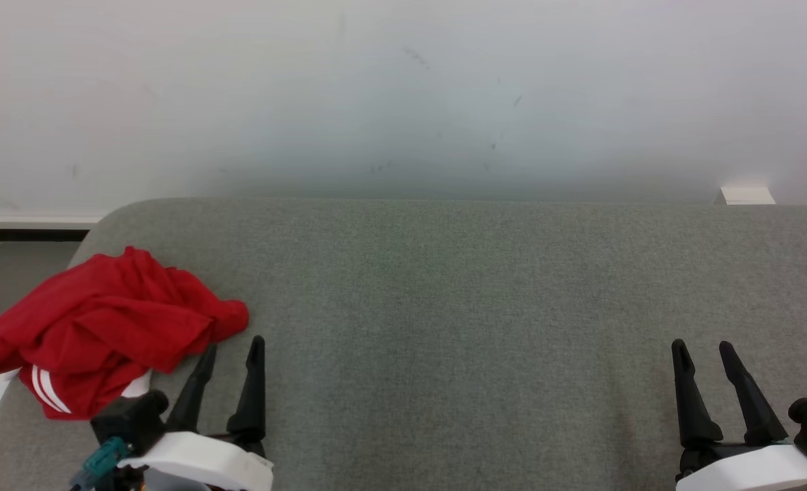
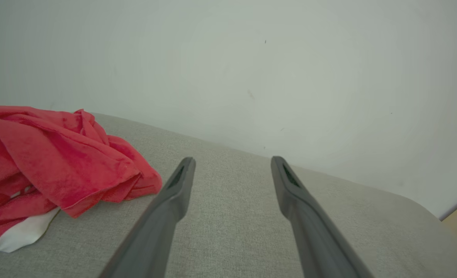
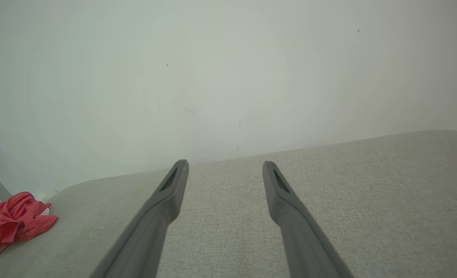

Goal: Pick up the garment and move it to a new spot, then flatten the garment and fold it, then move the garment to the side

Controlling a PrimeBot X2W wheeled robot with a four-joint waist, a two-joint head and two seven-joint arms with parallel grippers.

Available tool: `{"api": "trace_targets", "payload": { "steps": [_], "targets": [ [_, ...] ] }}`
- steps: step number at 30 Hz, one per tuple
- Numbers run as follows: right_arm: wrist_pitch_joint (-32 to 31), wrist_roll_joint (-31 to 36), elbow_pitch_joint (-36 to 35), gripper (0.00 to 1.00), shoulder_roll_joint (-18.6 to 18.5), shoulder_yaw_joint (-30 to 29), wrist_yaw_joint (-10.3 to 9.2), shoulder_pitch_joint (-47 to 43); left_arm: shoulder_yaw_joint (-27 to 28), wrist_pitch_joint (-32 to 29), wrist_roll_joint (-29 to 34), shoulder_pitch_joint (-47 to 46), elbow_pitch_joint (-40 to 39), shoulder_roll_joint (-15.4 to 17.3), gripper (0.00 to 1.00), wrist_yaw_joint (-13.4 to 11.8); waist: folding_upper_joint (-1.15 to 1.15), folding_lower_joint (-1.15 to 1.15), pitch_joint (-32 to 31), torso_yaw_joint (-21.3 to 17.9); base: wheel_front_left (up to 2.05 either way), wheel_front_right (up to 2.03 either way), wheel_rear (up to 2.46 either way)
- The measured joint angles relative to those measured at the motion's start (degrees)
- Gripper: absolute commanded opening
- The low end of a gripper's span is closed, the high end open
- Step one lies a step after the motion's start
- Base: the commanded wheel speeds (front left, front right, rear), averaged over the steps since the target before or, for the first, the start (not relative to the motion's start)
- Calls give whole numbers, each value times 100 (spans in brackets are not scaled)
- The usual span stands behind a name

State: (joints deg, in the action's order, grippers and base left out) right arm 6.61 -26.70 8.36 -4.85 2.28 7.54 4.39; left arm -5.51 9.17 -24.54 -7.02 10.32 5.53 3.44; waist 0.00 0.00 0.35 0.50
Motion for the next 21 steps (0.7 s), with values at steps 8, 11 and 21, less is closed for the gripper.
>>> {"api": "trace_targets", "payload": {
  "steps": [8, 11, 21],
  "targets": [
    [1, 352, -19, 100, -2, 55, 0, -15, -94, 103, 413, -3, 46, 48, 100, -105, 0, 0, -1, 9, 0, 0, 0],
    [2, 453, -30, 100, 0, 68, 0, -36, -123, 151, 593, -3, 69, 62, 100, -143, 0, 0, 1, 12, 0, 0, 0],
    [1, 804, -74, 100, 13, 100, 0, -68, -188, 261, 1025, -3, 137, 87, 100, -227, 0, 0, 10, 16, 0, 0, 0]
  ]
}}
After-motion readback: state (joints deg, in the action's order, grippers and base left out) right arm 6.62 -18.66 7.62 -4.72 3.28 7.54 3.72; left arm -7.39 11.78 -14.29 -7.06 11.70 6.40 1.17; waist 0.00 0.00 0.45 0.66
